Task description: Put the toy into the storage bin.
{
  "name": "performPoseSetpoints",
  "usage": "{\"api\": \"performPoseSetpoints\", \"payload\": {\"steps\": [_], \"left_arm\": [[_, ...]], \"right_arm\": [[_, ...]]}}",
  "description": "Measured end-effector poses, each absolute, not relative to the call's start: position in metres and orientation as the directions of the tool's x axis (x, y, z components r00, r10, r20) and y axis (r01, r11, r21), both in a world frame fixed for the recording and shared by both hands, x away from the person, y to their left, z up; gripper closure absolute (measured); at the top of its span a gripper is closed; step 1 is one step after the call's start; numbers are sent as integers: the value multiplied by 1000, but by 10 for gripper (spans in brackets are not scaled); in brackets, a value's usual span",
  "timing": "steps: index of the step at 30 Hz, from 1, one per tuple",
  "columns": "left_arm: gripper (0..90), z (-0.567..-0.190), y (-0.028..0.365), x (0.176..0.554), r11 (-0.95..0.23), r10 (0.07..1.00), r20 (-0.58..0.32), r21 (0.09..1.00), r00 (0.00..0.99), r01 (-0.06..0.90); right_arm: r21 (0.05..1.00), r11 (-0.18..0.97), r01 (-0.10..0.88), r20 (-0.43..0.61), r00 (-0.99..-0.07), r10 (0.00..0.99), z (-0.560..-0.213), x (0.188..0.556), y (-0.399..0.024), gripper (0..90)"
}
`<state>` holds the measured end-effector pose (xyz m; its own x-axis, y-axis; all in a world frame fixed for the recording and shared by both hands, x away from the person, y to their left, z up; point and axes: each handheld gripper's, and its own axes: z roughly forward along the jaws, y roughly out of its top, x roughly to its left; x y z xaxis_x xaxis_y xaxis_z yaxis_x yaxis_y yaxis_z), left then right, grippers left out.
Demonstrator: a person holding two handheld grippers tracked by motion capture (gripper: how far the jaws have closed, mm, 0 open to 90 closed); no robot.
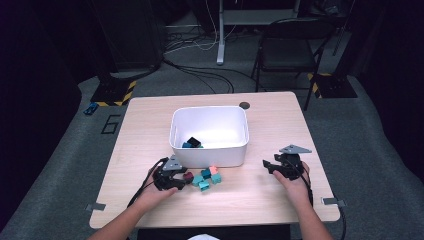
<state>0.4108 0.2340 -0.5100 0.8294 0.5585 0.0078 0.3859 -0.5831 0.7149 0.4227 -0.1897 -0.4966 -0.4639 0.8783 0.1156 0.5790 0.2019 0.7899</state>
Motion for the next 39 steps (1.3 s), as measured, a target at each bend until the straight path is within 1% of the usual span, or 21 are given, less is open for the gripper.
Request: {"api": "performPoseSetpoints", "payload": {"steps": [5,9,16,20,23,31,39], "left_arm": [[502,-517,232,412,-594,556,8,704,831,390],[556,-517,234,412,-597,556,12,701,831,390],[565,-515,236,411,-589,560,3,704,828,396],[565,-511,239,410,-562,566,-22,721,824,406],[565,-507,242,409,-553,571,-34,723,821,414],[566,-486,244,404,-543,571,-16,743,821,392],[566,-463,244,398,-551,538,-18,749,842,368]], "right_arm": [[791,199,579,117,-462,879,-497,423,-190,414],[793,199,576,117,-464,878,-496,422,-190,414],[793,196,577,119,-462,879,-496,422,-190,414],[792,195,578,119,-461,879,-496,423,-190,414],[793,195,578,120,-461,879,-496,422,-190,413],[790,202,578,116,-464,878,-496,423,-190,414],[792,193,579,122,-460,879,-496,422,-190,414]]}}
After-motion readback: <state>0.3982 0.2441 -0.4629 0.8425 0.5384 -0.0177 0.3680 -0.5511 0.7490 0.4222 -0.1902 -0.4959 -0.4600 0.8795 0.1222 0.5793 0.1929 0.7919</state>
